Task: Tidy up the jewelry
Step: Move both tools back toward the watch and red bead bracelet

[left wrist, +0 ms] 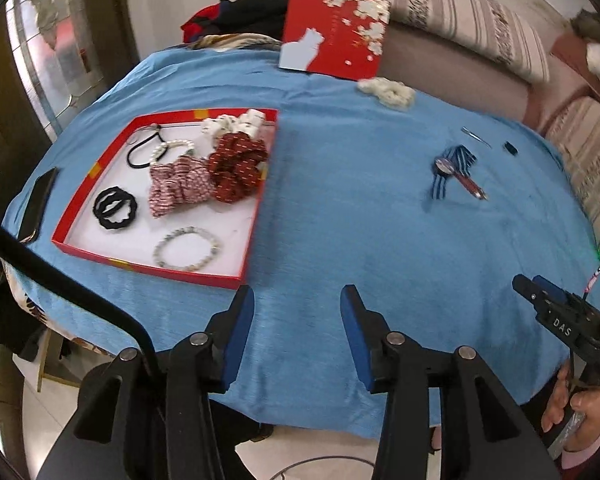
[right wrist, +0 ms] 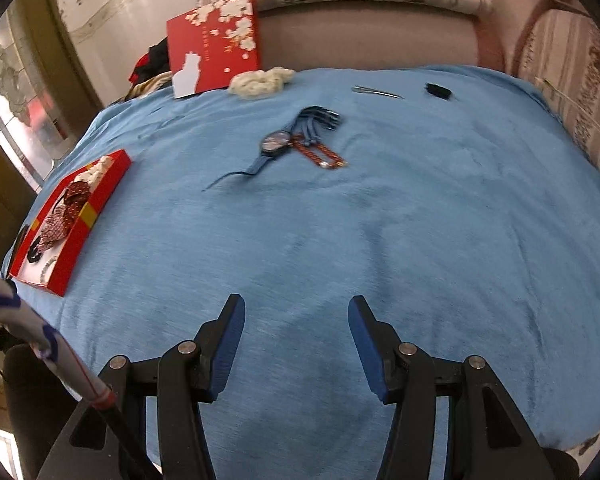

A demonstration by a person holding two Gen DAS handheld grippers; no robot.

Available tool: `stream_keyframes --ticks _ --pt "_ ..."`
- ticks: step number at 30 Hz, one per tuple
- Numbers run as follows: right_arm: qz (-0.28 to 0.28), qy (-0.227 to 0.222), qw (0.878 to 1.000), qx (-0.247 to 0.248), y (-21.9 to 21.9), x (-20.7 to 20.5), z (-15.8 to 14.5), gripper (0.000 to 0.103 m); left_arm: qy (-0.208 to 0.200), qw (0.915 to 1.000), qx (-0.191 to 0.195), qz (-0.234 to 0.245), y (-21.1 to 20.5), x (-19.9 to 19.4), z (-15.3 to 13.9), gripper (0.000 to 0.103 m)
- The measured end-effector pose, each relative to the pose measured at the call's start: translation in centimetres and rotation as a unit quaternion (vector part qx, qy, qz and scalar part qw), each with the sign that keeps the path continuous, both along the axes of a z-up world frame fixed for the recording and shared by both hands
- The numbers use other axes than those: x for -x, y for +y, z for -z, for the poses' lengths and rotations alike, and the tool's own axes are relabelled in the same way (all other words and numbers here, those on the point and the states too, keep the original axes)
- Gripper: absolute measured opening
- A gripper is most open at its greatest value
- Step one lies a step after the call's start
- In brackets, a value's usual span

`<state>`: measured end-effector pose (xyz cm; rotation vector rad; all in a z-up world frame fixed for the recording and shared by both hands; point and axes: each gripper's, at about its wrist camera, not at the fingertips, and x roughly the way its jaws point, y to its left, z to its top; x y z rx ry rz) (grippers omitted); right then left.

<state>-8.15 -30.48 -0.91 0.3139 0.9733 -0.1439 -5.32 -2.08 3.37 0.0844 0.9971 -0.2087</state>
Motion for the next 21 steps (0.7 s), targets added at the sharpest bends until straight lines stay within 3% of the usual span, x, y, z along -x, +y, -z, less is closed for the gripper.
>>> stream_keyframes --ticks 12,21 --pt "0.017 0.003 1.000 -0.005 -1.2 1.3 1.0 0.058 0.014 0.9997 -0.010 0.016 -2.0 0.7 0.9 0.044" --pt "0.000 0.009 1.000 -0.001 -1.4 -1.2 1.0 0.058 0.027 0.9994 -0.010 0.017 -2.1 0.4 1.9 0.045"
